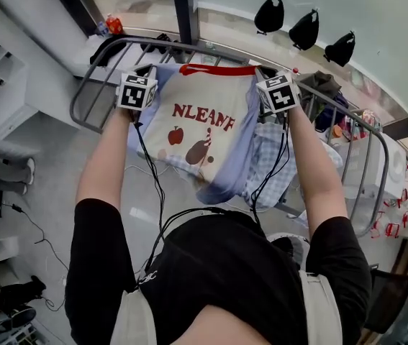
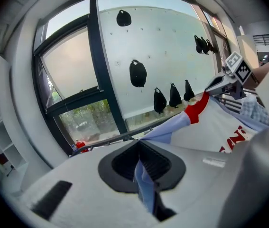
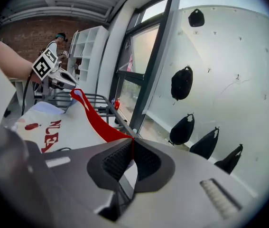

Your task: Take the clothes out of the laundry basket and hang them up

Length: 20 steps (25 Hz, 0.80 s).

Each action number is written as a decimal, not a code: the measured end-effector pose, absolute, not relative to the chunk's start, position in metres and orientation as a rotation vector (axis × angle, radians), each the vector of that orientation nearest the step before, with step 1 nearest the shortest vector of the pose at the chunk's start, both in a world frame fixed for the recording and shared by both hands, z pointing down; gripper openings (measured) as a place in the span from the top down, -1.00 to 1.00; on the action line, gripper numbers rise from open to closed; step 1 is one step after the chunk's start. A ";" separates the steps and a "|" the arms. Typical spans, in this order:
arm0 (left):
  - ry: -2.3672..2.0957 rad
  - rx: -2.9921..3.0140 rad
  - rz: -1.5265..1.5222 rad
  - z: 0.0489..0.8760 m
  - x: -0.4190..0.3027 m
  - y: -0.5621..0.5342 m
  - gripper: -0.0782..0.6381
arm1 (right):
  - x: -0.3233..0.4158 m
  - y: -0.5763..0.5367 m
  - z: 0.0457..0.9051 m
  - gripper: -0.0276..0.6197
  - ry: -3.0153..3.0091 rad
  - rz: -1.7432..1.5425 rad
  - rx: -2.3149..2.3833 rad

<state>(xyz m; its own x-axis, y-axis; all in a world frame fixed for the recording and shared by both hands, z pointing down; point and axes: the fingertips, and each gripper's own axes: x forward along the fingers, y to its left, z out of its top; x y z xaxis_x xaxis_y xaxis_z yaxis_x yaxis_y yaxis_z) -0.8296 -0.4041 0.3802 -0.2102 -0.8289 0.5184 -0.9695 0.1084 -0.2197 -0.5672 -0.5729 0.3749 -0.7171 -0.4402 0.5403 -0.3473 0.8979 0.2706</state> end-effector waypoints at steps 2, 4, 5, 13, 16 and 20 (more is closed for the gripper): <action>-2.084 1.767 0.792 0.401 -0.825 -0.399 0.75 | -0.567 -0.569 0.391 0.85 -2.390 -0.195 0.533; -2.054 1.754 0.826 0.419 -0.822 -0.395 0.75 | -0.568 -0.565 0.403 0.85 -2.355 -0.183 0.511; -2.048 1.745 0.841 0.425 -0.822 -0.393 0.75 | -0.568 -0.563 0.407 0.85 -2.341 -0.183 0.497; -2.068 1.712 0.795 0.429 -0.817 -0.386 0.48 | -0.570 -0.542 0.426 0.59 -2.306 -0.195 0.363; -2.105 1.751 0.775 0.412 -0.813 -0.381 0.36 | -0.567 -0.540 0.412 0.31 -2.361 -0.140 0.376; -2.159 1.766 0.721 0.387 -0.804 -0.370 0.35 | -0.559 -0.546 0.375 0.32 -2.471 -0.123 0.485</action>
<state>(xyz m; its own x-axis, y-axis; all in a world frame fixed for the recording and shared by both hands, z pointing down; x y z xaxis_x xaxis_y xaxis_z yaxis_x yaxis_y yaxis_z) -0.8041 -0.3703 0.3865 -0.2276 -0.8387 0.4947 -0.9676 0.1381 -0.2112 -0.5592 -0.5463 0.3752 -0.7467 -0.3703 0.5526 -0.3136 0.9286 0.1986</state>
